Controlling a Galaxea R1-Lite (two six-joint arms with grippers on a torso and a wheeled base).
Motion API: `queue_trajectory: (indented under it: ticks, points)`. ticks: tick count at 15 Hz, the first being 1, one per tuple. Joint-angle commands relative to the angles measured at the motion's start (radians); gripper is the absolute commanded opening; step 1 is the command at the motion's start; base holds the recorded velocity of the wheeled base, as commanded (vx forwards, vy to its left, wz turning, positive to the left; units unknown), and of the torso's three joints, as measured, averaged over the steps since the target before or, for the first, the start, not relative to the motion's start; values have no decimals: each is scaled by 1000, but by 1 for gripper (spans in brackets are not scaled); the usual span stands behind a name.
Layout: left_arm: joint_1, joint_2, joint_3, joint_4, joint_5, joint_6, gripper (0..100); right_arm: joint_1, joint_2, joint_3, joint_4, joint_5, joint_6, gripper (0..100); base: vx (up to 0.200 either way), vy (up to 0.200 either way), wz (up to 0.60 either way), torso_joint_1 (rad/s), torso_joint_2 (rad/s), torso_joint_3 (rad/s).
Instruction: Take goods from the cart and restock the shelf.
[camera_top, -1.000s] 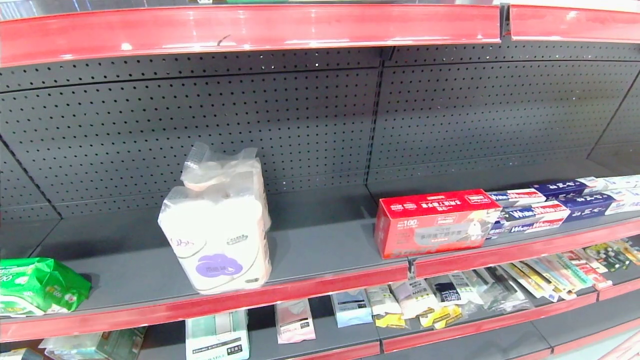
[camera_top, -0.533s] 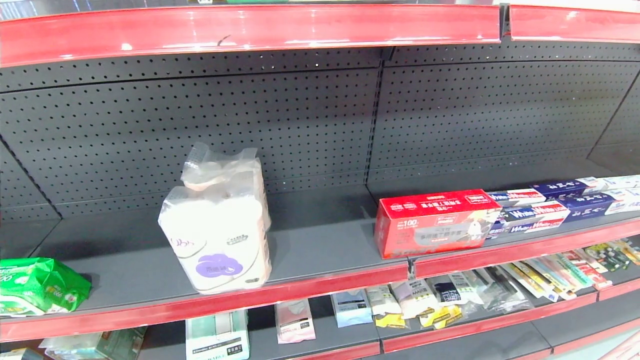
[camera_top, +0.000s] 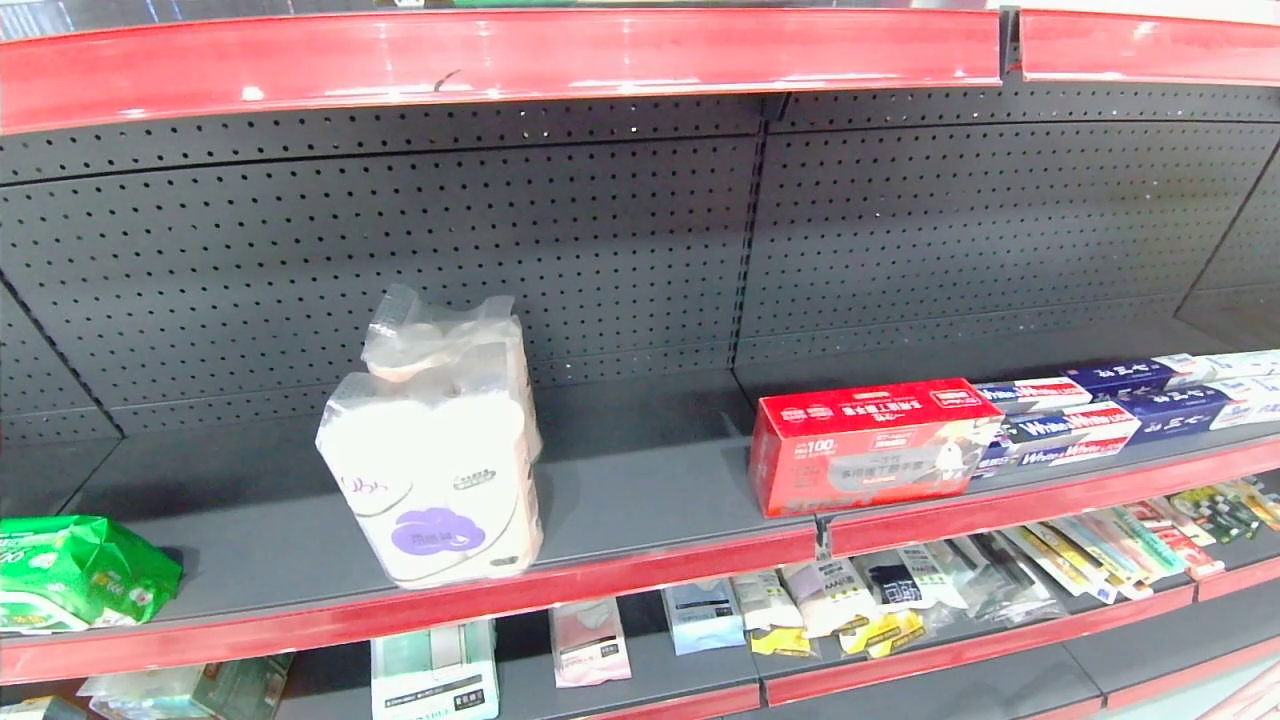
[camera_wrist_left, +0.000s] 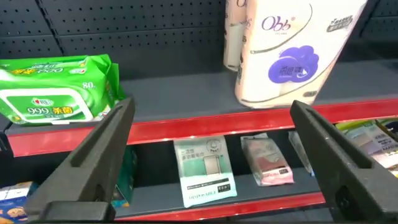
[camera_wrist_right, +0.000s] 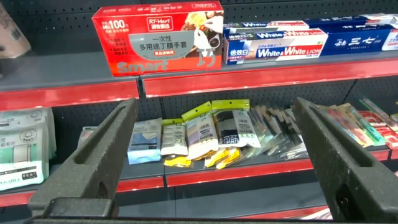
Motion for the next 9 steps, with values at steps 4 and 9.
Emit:
queue_trajectory:
  ticks: [4,9]
  points:
    - [0,3,0,-2,-1,2,100,0,1,1,0,-1,-3,100,0,0,450,2,1,2]
    - [0,3,0,0,-1,2,100,0,1,1,0,-1,-3,100,0,0,600,7,5,2]
